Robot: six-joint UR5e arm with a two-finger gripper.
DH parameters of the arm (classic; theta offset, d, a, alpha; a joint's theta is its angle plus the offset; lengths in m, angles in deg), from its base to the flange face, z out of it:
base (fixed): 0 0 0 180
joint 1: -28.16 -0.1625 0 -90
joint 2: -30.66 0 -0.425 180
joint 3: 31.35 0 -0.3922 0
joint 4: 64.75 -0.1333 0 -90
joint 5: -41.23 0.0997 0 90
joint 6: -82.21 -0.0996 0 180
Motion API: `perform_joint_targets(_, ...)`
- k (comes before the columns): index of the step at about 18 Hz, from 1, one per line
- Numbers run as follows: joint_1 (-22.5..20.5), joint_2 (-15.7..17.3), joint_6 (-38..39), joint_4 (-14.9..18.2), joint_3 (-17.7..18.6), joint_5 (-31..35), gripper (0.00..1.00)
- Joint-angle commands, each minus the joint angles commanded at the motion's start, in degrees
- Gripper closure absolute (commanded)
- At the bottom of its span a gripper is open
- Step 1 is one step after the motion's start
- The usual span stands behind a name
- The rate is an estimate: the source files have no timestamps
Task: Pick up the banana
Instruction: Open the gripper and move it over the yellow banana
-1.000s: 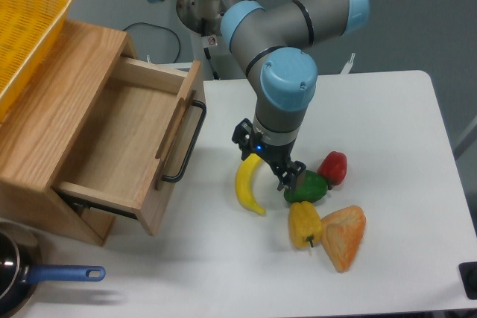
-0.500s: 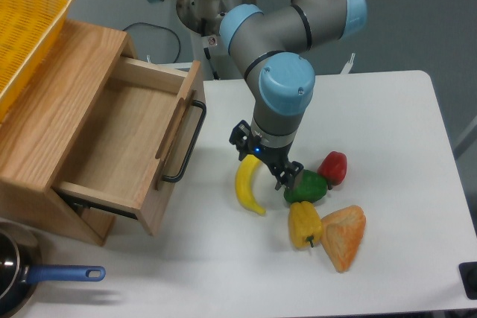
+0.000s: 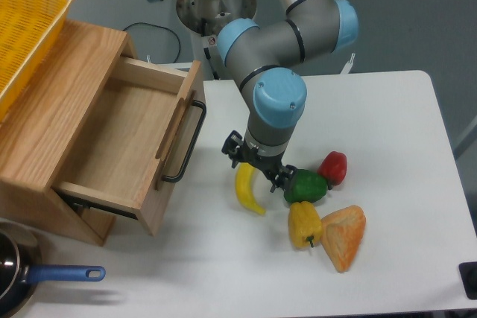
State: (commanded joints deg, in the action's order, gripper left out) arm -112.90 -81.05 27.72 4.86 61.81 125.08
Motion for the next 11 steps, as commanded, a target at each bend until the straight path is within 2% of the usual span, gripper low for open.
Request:
perform_joint_targets(2,-0.1,0.0,0.0,-0.2,1.1,0.1,0.00)
perform_joint_targets(7,-0.4,0.3,0.3,-0.1,1.0,0.6,0.00)
perform_joint_targets(11,-0.2,0.0,3.5,0.0,1.2,0.5,0.00)
